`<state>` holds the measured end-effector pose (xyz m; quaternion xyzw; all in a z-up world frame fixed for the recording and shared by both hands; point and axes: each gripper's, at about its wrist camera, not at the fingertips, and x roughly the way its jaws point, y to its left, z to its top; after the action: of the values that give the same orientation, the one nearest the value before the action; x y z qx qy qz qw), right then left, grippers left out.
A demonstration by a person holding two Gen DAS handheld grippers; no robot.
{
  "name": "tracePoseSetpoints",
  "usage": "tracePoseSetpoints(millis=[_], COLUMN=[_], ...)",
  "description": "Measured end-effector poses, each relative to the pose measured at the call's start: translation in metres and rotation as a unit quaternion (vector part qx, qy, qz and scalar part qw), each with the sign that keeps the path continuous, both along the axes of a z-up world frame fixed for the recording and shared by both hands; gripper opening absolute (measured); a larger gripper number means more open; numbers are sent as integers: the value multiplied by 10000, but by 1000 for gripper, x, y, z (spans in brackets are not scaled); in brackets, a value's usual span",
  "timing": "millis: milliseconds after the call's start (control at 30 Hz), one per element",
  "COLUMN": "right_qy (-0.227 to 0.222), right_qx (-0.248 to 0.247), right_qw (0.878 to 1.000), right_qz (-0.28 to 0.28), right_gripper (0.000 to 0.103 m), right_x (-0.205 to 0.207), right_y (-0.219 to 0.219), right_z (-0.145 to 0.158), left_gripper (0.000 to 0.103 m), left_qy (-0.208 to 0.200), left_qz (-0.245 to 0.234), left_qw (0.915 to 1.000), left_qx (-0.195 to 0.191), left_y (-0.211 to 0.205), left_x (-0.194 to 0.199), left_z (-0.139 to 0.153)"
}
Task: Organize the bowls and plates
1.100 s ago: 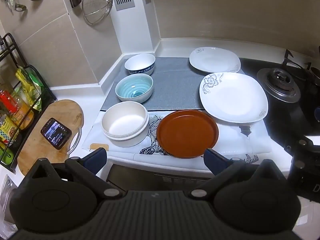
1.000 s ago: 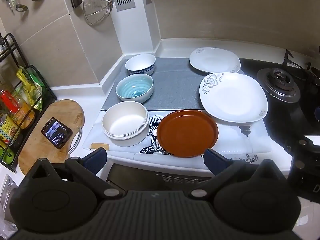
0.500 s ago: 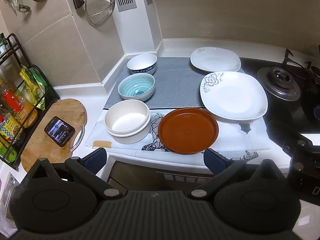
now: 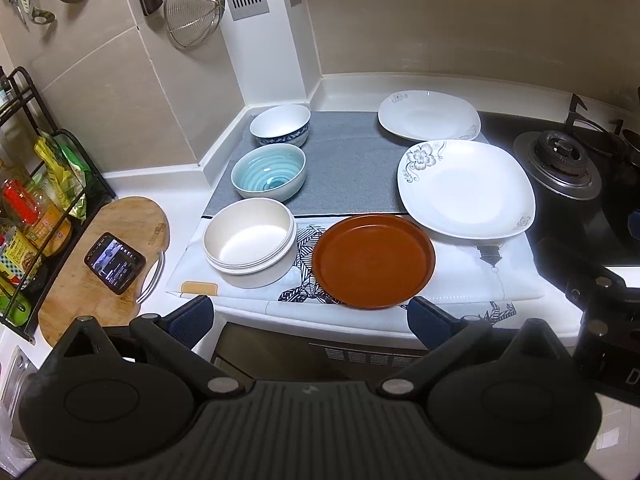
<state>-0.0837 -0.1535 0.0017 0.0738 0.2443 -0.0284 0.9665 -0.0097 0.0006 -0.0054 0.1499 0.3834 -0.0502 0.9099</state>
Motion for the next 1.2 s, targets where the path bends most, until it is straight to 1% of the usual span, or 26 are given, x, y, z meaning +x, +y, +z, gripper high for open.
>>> tracePoseSetpoints(millis=[33,67,100,167,267,433,600,700,900,967,1200], right_qy=[-23,-130,-62,-10,36,74,151,274,534,598,849], right_qx=[-35,-185,-191,-147,-103,-97,-124,-57,126,162,328], right_qw=[10000,9997,9998,9999,9999,9999,9997,9995,9983,9977,9947], right_qz=[-1,-13,-13,7,34,70,119,146,216,260,483], right_gripper=[103,103,103,103,103,103,103,103,103,103,103], right_x=[1,3,3,5,8,14,22,28,41,46,67], right_y=[1,3,3,2,2,3,2,0,-8,-9,-14], right_z=[0,-1,-2,-3,-4,-5,-8,-11,-18,-20,-26], left_gripper=[103,103,103,103,103,103,103,103,103,103,103], left_qy=[5,-8,-53,-76,-1,-4,109,165,421,439,802], left_qz=[6,7,9,15,49,67,97,110,245,295,540], left_qw=[10000,10000,9999,9999,10000,9999,9997,9997,9987,9985,9952], left_qx=[2,36,103,123,78,138,182,142,170,146,130], left_y=[0,0,-1,-1,1,0,0,0,1,2,5], left_x=[1,0,0,0,4,9,14,18,28,31,42], left_z=[-1,-2,-3,-5,-6,-7,-10,-13,-17,-20,-25])
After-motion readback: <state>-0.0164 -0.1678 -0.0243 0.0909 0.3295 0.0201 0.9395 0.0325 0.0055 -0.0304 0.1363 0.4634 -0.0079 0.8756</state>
